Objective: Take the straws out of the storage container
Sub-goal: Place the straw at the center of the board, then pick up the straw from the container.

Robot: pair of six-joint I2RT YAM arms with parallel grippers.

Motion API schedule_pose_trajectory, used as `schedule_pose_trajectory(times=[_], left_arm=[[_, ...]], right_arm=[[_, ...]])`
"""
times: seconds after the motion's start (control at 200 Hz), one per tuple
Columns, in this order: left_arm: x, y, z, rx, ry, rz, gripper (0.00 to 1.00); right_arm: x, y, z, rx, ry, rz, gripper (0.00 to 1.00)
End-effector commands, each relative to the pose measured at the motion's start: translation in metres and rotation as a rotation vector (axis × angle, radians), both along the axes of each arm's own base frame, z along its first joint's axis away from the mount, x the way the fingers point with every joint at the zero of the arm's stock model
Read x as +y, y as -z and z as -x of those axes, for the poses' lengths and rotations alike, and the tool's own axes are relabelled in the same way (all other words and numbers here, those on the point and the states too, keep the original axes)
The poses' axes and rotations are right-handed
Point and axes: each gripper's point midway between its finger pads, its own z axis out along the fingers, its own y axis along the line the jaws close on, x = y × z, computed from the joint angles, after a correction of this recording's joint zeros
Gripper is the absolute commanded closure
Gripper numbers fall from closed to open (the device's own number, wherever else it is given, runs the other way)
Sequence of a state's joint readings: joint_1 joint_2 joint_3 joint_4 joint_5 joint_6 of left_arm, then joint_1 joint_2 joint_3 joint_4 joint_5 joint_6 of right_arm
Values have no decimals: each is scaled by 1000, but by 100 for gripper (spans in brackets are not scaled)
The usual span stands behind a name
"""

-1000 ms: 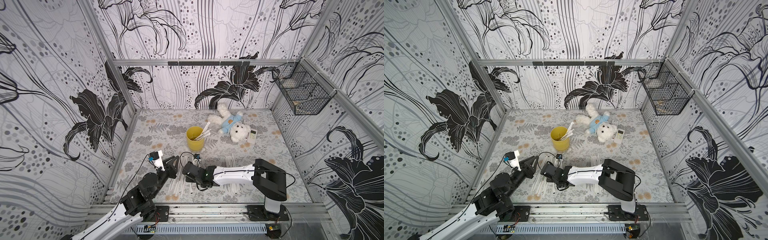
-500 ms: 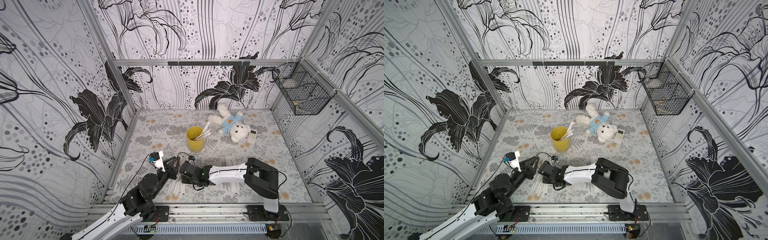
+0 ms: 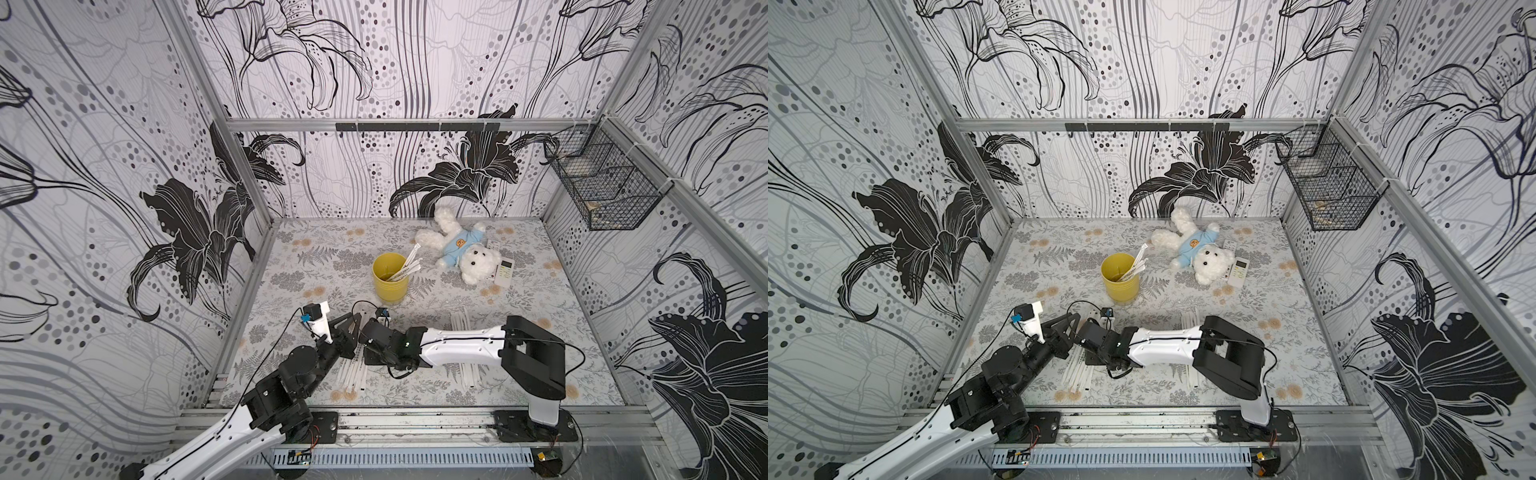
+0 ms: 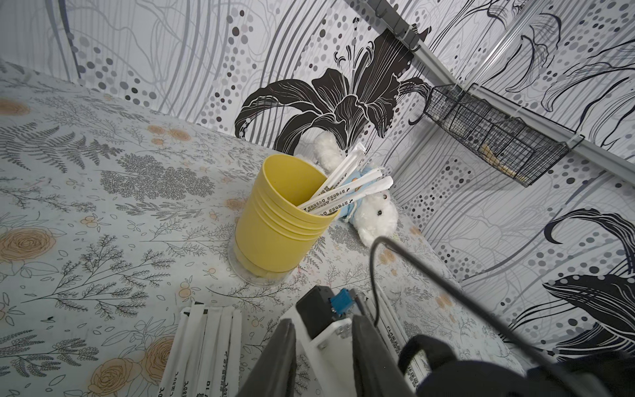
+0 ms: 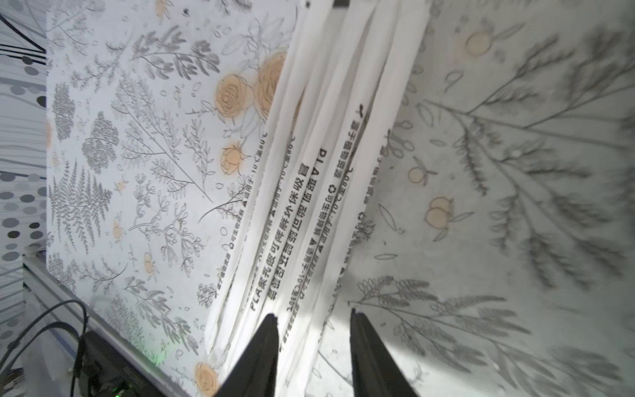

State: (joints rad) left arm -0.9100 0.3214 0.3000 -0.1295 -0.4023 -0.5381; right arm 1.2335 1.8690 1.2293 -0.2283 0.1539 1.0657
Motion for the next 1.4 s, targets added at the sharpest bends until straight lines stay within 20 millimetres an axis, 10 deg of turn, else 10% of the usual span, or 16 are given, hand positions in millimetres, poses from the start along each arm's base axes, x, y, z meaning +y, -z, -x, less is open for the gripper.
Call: schedule_pose_trajectory(times=[0.0, 0.406, 0.606, 0.871, 1.397], left_arm=[[0, -18, -3, -41, -18, -10, 67], [-48, -41, -31, -200, 53, -161, 66], [-82, -59, -39, -369, 133, -257, 66], [-107, -48, -62, -553, 158, -590, 68], [-130, -11, -124, -501, 270, -716, 67]], right_arm=[[-8, -49, -11, -112, -42, 9, 60], [-110, -190, -88, -526, -18, -14, 62], [-135, -235, -93, -712, -117, -44, 63], [-147, -224, -103, -795, -152, 10, 64], [-177, -201, -126, -770, -92, -1, 64]])
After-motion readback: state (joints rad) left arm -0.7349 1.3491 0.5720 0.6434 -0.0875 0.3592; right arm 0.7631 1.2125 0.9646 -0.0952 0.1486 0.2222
